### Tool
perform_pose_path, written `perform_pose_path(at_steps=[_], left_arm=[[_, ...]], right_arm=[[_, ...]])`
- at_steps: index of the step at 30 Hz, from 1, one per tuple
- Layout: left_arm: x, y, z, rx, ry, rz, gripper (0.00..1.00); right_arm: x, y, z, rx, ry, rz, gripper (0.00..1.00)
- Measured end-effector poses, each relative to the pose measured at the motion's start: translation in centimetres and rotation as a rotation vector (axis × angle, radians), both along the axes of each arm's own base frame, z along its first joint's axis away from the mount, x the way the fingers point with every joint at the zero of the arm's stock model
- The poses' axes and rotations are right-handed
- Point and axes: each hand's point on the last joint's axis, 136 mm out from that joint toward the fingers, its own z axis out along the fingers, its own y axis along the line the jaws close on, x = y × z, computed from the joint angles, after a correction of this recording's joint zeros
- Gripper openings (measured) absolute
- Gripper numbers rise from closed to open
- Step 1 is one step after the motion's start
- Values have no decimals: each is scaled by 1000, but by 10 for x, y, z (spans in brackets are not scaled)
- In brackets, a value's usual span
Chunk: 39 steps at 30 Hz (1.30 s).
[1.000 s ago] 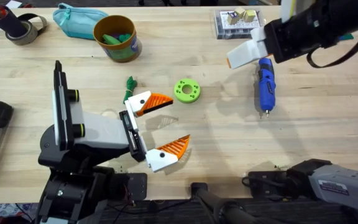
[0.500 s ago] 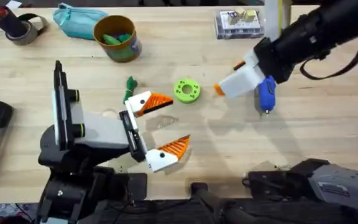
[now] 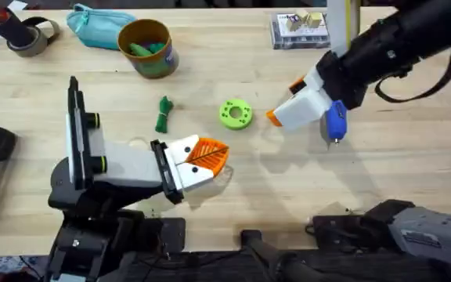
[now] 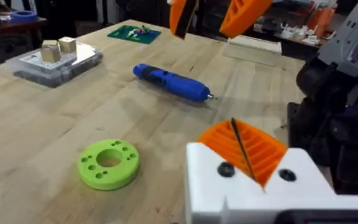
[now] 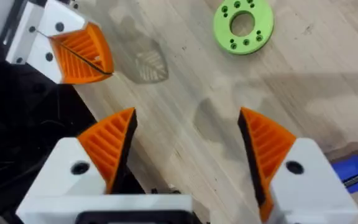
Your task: Pick up the gripper from the table and insert it into the empty holder that is missing its gripper. Then pick up a screw, insert it into the mounting hole, and use the screwdriver to tighten it. Finally, clean up the table by picking up the vegetable and placing it into the bucket.
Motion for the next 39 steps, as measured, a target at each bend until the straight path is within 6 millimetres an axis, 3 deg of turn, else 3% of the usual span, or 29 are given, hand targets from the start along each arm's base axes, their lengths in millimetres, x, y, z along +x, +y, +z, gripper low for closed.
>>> perform_pose_path(at_steps=[2,10,20,29,34,39], left_arm=[[0,0,0,1,-1,0,14],[0,0,0,0,-1,0,16],[0,0,0,0,-1,0,16],[0,0,0,0,-1,0,16],[0,0,0,0,-1,0,16],[0,0,0,0,-1,0,16]], right_arm=[[0,0,0,0,0,0,981],[6,-6,-3,-40,-21,-28,981],[46,-86,-14,-245,17,-607,981],[66,-152,-19,-270,37,-929,981],[79,-181,-54,-284,39,-1032,981],[93,-198,-93,-304,67,-1078,981]])
